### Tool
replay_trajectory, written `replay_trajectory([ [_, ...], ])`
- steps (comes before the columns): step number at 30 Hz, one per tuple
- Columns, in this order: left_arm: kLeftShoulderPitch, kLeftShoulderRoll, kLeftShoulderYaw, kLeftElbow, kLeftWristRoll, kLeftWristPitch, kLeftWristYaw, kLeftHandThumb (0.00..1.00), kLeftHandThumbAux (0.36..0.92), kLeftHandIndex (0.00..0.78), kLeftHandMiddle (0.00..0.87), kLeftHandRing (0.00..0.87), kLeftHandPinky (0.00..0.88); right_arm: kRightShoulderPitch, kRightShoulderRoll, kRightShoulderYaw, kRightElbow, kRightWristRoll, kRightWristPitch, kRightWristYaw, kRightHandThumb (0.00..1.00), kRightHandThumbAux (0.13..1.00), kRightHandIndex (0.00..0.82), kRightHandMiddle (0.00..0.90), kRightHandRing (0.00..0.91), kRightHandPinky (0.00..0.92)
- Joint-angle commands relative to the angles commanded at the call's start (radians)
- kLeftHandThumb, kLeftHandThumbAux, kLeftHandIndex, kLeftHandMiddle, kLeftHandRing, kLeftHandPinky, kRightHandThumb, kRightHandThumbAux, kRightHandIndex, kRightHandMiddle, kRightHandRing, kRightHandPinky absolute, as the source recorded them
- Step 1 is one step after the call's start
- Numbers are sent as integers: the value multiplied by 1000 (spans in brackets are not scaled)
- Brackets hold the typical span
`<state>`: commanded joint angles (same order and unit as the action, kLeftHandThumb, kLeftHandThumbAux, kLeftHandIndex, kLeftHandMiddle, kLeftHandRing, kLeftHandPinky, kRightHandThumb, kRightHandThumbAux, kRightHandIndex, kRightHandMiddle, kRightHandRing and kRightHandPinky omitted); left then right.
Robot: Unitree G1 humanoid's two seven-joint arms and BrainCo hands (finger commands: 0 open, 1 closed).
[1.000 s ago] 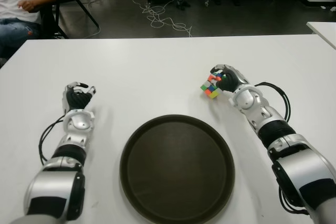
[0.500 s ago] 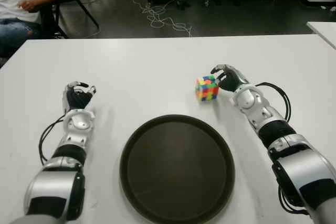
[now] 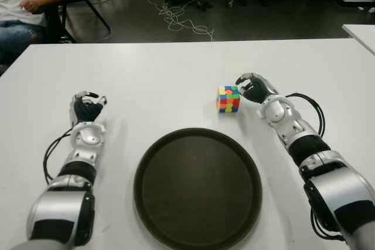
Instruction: Pick up the Rubik's Cube and put it in the plate
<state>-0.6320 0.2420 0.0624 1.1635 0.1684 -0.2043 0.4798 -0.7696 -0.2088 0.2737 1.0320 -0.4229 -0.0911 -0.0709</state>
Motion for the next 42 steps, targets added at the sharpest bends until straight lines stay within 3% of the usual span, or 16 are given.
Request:
replay_trajectory([
  [30,1,6,-5,6,4,-9,-7,711,701,442,819,820,811,1,-1,-6,4,7,-3,8,704,720,440,814,810,801],
  [36,3,3,-3,4,2,-18,-6,711,701,442,820,818,806,3,-5,-5,1,0,-16,-16,704,720,439,795,794,783],
  [42,2,2,-1,4,0,-15,-8,712,701,442,818,818,813,1,-10,-10,10,1,-53,-52,695,728,431,721,731,734],
])
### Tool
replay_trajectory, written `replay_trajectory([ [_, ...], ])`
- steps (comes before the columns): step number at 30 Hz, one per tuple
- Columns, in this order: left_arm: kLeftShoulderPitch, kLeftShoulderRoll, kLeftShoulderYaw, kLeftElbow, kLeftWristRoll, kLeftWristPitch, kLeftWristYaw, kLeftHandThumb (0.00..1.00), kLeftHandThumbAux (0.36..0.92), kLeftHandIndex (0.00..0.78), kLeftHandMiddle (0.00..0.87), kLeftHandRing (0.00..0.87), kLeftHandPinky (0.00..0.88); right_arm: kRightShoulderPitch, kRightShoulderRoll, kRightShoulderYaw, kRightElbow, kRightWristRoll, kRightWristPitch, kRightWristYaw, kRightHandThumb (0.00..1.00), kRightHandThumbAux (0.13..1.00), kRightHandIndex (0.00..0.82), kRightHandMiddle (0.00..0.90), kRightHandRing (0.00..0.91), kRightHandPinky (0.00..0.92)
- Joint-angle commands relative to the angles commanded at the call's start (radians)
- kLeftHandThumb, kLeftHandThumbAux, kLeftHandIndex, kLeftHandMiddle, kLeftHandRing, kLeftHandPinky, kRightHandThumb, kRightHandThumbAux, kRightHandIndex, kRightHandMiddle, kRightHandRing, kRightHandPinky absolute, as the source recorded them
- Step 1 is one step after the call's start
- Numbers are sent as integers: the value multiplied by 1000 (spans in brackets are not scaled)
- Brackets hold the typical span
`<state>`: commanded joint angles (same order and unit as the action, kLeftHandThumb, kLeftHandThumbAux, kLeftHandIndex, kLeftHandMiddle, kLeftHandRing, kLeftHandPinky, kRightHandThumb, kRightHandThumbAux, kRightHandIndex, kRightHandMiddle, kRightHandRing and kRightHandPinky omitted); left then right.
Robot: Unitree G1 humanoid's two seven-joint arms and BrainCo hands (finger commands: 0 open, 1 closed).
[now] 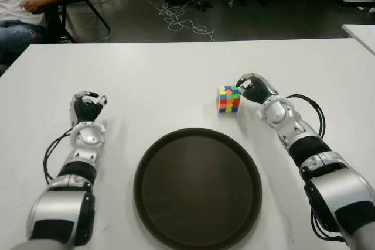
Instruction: Pick up the Rubik's Cube and put it in the plate
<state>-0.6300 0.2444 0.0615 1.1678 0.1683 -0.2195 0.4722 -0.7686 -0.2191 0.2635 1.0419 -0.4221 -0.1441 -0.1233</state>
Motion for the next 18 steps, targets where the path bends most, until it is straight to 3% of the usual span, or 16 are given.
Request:
replay_trajectory([
  [4,-3,1,-1,1,1,9,1,712,701,442,821,820,816,-1,-6,-1,8,0,-40,-17,682,736,421,589,633,654],
  [5,-3,1,-1,1,1,11,1,712,701,442,820,820,815,-1,-8,0,9,-1,-50,-21,439,755,334,470,513,533],
  [8,-4,1,-3,0,3,18,2,712,700,442,817,818,815,-1,-16,5,12,-5,-83,-20,143,750,190,276,310,324],
  [13,-4,0,-2,-2,2,20,3,712,701,442,817,818,812,-1,-31,15,14,-7,-130,16,24,682,41,71,94,122],
  [18,-4,-1,-2,-4,2,20,4,712,701,442,819,820,815,-3,-48,31,7,-20,-155,54,3,622,5,9,12,19],
])
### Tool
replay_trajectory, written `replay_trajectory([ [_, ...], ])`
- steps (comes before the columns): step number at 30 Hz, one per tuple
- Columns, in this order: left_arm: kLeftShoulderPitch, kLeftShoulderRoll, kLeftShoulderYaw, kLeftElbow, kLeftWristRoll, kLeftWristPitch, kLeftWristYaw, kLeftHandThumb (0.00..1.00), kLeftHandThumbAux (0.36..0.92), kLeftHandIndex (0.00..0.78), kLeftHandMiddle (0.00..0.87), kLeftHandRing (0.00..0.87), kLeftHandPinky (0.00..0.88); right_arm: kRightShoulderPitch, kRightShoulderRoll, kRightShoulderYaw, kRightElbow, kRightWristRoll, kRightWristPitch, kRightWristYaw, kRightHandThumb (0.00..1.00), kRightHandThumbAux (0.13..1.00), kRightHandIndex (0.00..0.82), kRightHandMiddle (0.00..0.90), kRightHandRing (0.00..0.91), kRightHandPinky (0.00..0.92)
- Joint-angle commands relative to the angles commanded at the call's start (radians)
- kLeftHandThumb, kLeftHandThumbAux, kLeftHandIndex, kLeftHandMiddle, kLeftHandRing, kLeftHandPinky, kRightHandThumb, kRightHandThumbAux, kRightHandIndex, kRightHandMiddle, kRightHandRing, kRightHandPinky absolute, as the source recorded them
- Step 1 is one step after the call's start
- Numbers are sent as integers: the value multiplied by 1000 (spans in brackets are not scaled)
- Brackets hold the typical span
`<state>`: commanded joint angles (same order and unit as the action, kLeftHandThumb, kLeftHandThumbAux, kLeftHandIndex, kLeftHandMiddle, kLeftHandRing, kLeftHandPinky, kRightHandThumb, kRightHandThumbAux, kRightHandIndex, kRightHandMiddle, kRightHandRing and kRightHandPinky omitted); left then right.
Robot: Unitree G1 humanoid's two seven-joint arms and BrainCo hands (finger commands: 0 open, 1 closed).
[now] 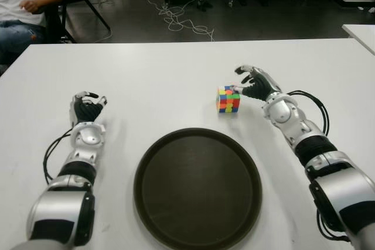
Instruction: Pick up the Rubik's Cube and put it in the plate
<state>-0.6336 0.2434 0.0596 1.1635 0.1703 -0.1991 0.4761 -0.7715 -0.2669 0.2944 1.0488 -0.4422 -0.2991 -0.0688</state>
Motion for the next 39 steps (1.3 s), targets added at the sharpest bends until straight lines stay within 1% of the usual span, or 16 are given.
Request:
replay_trajectory([
  [6,1,-1,-1,-4,0,-3,-3,712,701,442,819,821,818,0,-22,15,-22,-15,-15,32,0,584,0,0,1,1],
  [15,3,1,-1,-5,-2,-10,-13,711,702,442,816,819,815,3,-36,20,-38,-24,-28,46,0,547,0,0,0,0],
  [22,2,1,2,0,-3,-8,-12,712,701,442,820,819,814,3,-41,29,-46,-40,-5,50,0,559,0,0,0,0],
  [30,2,0,3,1,-2,-10,-6,712,701,442,819,820,814,5,-45,33,-55,-49,4,57,0,577,0,0,0,0],
  [32,2,1,2,2,-1,-10,-7,712,701,442,820,820,815,5,-47,35,-59,-52,7,61,0,571,0,0,0,0],
  [36,4,2,-3,4,4,-16,-7,712,701,442,821,822,818,-3,-56,47,-74,-64,26,91,0,570,0,0,0,0],
  [39,4,-1,-2,3,2,-22,-9,711,702,442,821,822,816,-29,-67,75,-75,-93,34,127,0,587,0,0,0,0],
])
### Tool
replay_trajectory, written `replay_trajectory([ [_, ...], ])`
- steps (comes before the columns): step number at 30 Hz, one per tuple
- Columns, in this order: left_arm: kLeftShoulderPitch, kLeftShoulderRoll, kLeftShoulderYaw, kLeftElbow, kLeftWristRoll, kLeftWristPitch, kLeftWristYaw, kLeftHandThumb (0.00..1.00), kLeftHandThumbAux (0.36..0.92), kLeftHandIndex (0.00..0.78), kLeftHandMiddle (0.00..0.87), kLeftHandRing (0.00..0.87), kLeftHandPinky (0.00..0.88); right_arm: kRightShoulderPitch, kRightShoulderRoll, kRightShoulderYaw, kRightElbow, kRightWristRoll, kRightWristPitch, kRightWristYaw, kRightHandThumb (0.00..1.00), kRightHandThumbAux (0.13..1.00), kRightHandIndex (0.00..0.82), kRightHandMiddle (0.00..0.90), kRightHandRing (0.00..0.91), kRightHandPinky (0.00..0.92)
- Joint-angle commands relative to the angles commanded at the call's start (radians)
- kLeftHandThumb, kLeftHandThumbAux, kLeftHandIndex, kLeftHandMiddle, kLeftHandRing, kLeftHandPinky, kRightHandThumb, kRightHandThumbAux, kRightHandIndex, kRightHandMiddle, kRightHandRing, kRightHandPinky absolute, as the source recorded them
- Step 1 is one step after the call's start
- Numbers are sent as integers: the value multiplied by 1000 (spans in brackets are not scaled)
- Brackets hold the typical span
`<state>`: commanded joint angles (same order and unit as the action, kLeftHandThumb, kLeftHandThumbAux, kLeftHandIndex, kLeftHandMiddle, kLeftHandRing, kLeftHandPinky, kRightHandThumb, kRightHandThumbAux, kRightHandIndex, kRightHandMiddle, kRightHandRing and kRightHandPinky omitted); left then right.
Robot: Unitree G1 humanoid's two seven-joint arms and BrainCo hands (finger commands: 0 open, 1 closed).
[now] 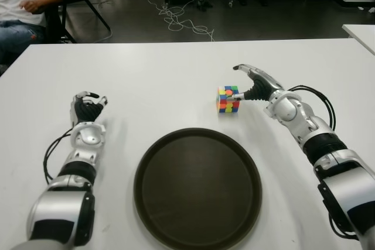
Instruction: Pick up the Rubik's Cube and put it in the plate
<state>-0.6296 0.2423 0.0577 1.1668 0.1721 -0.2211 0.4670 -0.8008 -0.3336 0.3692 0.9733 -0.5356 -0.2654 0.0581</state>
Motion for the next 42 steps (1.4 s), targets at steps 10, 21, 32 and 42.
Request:
replay_trajectory([
  [10,-3,-5,4,5,-5,-6,-2,711,702,442,819,821,817,-74,-52,90,-1,-78,-18,160,0,626,0,0,0,0],
  [21,-5,-10,3,4,-3,-1,13,711,702,442,816,817,808,-112,-63,129,41,-108,-73,208,0,629,0,0,0,0],
  [32,-7,-18,5,0,-6,8,25,712,703,442,817,821,813,-156,-49,162,109,-137,-140,189,0,705,0,0,0,0],
  [42,-11,-19,-1,7,1,17,39,711,703,442,816,818,811,-167,-41,170,129,-141,-138,196,0,714,0,0,0,0],
])
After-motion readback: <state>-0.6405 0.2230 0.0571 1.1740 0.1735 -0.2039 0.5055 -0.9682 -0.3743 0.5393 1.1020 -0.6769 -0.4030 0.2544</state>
